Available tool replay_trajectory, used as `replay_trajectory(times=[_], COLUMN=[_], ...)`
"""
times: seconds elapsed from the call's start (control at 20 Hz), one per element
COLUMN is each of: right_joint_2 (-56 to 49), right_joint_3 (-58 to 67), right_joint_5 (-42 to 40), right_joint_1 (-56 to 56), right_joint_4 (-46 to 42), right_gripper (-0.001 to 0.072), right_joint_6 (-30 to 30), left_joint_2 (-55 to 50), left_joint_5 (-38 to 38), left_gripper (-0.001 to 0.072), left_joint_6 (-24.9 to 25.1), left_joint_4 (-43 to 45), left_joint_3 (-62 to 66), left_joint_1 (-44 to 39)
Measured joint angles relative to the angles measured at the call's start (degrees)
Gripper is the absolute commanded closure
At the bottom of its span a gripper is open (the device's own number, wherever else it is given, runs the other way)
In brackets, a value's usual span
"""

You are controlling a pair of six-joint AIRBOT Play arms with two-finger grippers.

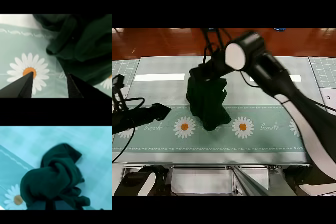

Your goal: Fold the shirts.

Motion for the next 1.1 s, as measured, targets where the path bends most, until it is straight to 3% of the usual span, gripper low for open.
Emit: replay_trajectory(times=[0.05,0.25,0.5,0.65,0.85,1.1], right_joint_2=[-1.6,-2.9,8.1,16.3,21.6,23.1], right_joint_3=[0.0,0.3,-7.1,-25.4,-48.2,-57.8], right_joint_5=[0.9,7.1,14.1,7.7,-1.4,-6.5], right_joint_1=[0.0,-4.3,-23.9,-36.2,-44.5,-44.7], right_joint_4=[0.0,-1.4,-8.9,0.6,16.7,23.6], right_gripper=[0.0296,0.0304,0.0305,0.0306,0.0306,0.0306], right_joint_6=[0.4,-3.3,-5.6,-6.1,-13.2,-18.6], left_joint_2=[-1.3,-6.4,-9.2,-11.8,-20.3,-33.0], left_joint_5=[0.2,1.6,0.5,-2.6,-2.2,2.4], left_gripper=[0.0198,0.0199,0.0198,0.0198,0.0198,0.0198], left_joint_6=[0.2,2.4,4.5,8.8,17.2,23.7], left_joint_4=[-0.2,-0.3,-1.7,-8.2,-20.7,-32.0], left_joint_3=[-0.3,3.1,7.8,0.3,-8.4,-8.3], left_joint_1=[-0.8,0.6,12.0,14.3,12.5,4.6])
